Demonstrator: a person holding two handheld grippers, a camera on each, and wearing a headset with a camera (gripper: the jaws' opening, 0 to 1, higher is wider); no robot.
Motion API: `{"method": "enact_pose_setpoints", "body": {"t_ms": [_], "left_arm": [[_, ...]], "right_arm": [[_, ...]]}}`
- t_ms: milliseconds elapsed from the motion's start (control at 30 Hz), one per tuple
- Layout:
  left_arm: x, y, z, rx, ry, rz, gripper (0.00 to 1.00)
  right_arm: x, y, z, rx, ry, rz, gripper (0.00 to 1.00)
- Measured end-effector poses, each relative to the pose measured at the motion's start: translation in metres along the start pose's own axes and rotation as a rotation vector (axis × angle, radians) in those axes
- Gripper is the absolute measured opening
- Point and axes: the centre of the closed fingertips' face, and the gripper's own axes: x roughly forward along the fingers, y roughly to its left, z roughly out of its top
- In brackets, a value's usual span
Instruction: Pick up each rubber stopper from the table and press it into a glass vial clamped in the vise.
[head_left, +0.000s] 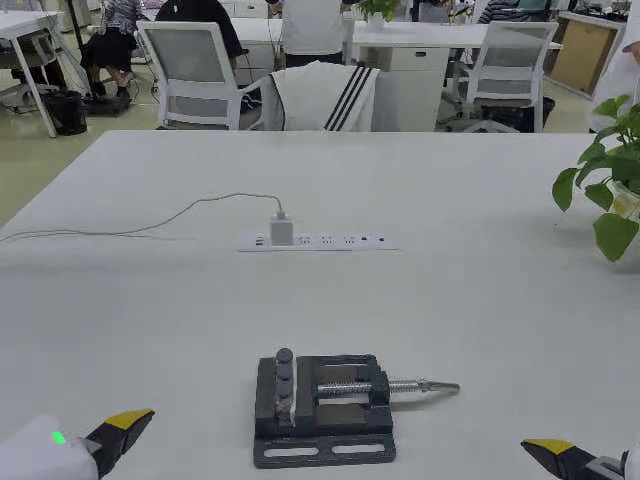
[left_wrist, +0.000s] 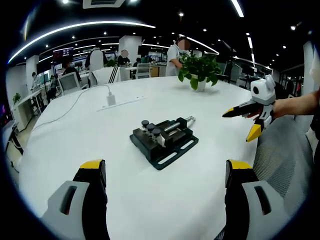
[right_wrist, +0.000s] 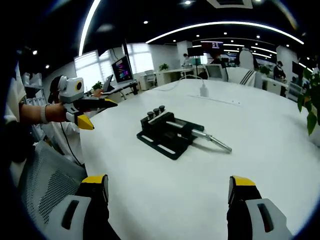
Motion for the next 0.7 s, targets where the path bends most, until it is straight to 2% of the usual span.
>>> {"method": "enact_pose_setpoints", "body": {"t_ms": [167,267,333,533,700], "left_arm": [[-0.003,0.006,0.003,-0.015,-0.013,0.011,0.99],[-0.004,0.011,0.004,-0.003,-0.011,0.023,0.99],[-0.003,0.016,0.006,-0.015,-0.019,0.034,0.99],[-0.002,0.015,0.009,-0.018,-0.024,0.033,0.99],[-0.002,0.01,0.006,-0.024,-0.025,0.027,0.99]], "right_arm": [[0.003,0.004,0.012,0.014,-0.03,-0.007,0.99],[-0.001,0.007,0.013,0.021,-0.037,-0.014,0.98],[-0.004,0.006,0.014,0.012,-0.037,-0.031,0.98],[-0.005,0.01,0.014,0.013,-0.037,-0.028,0.99],[-0.001,0.013,0.016,0.032,-0.052,-0.029,0.99]]}}
